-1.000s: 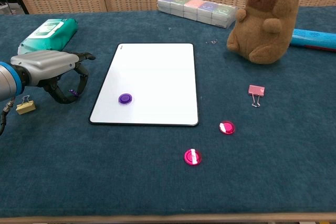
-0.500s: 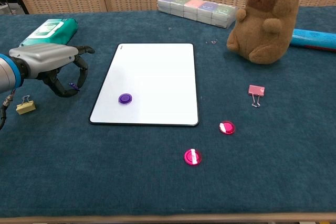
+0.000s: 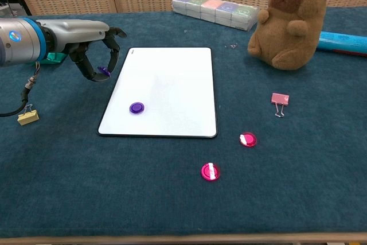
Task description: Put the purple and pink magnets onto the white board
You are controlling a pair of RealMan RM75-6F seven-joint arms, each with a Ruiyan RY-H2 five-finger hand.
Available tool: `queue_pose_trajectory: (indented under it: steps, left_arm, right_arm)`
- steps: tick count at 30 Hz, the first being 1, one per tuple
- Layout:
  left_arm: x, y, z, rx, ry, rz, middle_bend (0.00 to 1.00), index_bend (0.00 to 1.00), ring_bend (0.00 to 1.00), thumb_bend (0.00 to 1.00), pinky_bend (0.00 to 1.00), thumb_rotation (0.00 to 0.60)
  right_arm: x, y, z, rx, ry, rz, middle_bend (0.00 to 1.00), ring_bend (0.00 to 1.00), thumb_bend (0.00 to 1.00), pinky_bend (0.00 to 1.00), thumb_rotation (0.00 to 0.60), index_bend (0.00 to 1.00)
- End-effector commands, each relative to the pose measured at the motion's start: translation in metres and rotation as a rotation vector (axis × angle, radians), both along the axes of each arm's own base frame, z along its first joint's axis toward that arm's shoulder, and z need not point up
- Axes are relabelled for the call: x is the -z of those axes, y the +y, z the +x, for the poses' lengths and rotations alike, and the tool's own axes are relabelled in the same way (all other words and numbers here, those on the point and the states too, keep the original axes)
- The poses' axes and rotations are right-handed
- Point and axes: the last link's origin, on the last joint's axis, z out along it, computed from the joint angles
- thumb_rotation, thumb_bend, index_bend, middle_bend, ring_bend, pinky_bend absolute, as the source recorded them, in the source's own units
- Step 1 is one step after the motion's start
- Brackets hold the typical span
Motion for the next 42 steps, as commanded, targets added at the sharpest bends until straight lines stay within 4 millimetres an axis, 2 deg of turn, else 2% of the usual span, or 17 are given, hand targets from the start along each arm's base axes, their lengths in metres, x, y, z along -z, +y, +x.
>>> queue_pose_trajectory:
  steps: [1,11,22,33,39,42]
  left_arm:
    - [0.008,0.007,0.016,-0.022,0.016,-0.043,0.0,0.71,0.0,0.49,0.0,0.6]
    - [0.027,0.011,0.019,-0.074,0.064,-0.074,0.0,0.71,0.0,0.49,0.0,0.6]
    - [0.038,0.016,0.02,-0.1,0.067,-0.059,0.0,0.68,0.0,0.49,0.0,0.6]
    - [0.044,0.019,0.019,-0.126,0.066,-0.053,0.0,0.17,0.0,0.47,0.0,0.6]
    - [0.04,0.021,0.019,-0.121,0.047,-0.029,0.0,0.03,0.0,0.47,0.0,0.6]
    - [0.036,0.021,0.019,-0.112,0.026,-0.011,0.0,0.0,0.0,0.47,0.0,0.6]
  right_arm:
    - [-0.001,0.0,-0.001,0.003,-0.002,-0.002,0.0,0.0,0.0,0.0,0.6,0.0]
    - [-0.002,-0.002,-0.002,0.007,-0.009,-0.003,0.0,0.0,0.0,0.0,0.6,0.0]
    - [-0.002,-0.002,-0.003,0.011,-0.01,-0.002,0.0,0.0,0.0,0.0,0.6,0.0]
    - [-0.001,-0.003,-0.003,0.014,-0.01,0.0,0.0,0.0,0.0,0.0,0.6,0.0]
    - [-0.002,-0.003,-0.004,0.014,-0.01,-0.002,0.0,0.0,0.0,0.0,0.6,0.0]
    - [-0.002,-0.003,-0.004,0.014,-0.012,-0.004,0.0,0.0,0.0,0.0,0.6,0.0]
